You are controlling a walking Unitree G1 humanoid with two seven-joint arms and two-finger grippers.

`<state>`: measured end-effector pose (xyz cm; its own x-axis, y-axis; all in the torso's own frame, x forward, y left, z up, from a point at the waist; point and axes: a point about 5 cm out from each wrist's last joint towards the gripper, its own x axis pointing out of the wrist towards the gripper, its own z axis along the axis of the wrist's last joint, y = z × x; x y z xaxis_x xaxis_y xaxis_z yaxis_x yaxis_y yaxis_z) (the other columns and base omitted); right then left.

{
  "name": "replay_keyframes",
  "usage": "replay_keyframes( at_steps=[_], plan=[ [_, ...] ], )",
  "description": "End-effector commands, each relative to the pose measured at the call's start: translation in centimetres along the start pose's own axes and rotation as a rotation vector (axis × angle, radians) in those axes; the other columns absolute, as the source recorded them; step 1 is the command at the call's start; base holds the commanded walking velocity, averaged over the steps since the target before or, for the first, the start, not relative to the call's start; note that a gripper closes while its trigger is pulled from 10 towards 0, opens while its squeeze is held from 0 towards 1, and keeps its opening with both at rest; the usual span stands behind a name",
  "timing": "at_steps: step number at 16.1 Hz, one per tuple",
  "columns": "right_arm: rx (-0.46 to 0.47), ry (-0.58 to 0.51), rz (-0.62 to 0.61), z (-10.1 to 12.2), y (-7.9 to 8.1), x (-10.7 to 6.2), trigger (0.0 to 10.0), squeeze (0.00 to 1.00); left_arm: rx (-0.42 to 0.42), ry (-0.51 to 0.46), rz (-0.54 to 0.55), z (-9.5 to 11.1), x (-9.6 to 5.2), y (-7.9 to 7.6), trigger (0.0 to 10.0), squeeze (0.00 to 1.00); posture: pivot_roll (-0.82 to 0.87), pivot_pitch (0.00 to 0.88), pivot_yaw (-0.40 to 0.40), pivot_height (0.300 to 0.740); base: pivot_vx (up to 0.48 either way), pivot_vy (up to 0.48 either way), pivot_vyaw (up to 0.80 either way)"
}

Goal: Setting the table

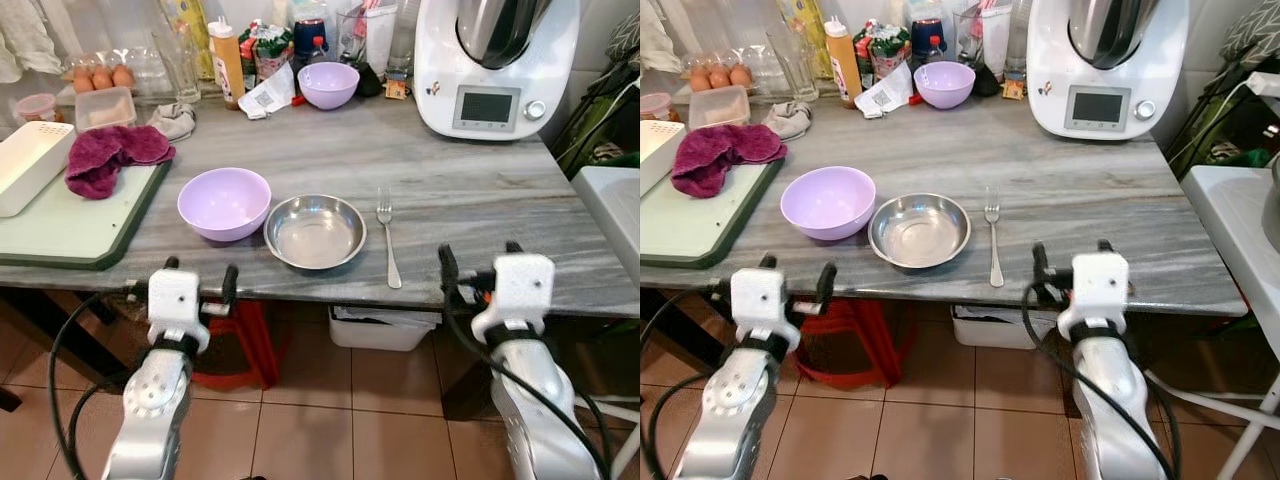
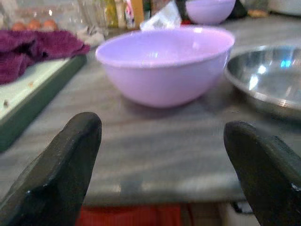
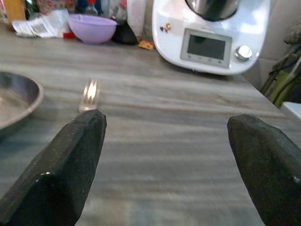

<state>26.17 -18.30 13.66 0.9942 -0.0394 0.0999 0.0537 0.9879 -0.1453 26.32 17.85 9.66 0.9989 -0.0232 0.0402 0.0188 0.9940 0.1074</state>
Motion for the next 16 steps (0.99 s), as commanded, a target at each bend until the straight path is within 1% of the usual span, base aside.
replay_keyframes(
  at_steps=[1,3,6,8,14,16],
  plan=[
    [-0.007,0.002,-0.030,0.2,-0.6,-0.3,10.0,0.00,0.017,-0.010,0.025,0.2,-0.3,0.6,10.0,0.00,-0.14,0.120,0.033,0.740,0.000,0.000,0.00],
    [0.002,0.011,-0.025,0.2,-0.3,-0.1,10.0,0.00,0.011,-0.002,0.016,0.1,-0.3,0.3,10.0,0.00,-0.15,0.122,0.033,0.740,0.000,0.000,0.00],
    [0.006,0.012,-0.015,0.6,-0.1,0.3,10.0,0.00,0.015,-0.014,0.022,0.4,0.2,0.0,10.0,0.00,-0.15,0.135,0.021,0.740,0.000,0.000,-0.71],
    [0.003,0.007,-0.009,0.7,0.0,0.6,10.0,0.00,0.016,-0.017,0.033,0.6,0.5,0.0,10.0,0.00,-0.15,0.140,0.015,0.740,0.000,0.000,0.00],
    [-0.004,0.011,0.004,0.8,0.2,1.0,10.0,0.00,0.026,-0.006,0.043,0.7,0.6,-0.2,10.0,0.00,-0.15,0.151,0.010,0.740,0.000,0.000,0.00],
    [-0.002,0.011,0.005,0.8,0.3,1.1,10.0,0.00,0.036,0.001,0.050,0.6,0.7,-0.2,10.0,0.00,-0.15,0.151,0.010,0.740,-0.253,0.000,0.00]
  ],
)
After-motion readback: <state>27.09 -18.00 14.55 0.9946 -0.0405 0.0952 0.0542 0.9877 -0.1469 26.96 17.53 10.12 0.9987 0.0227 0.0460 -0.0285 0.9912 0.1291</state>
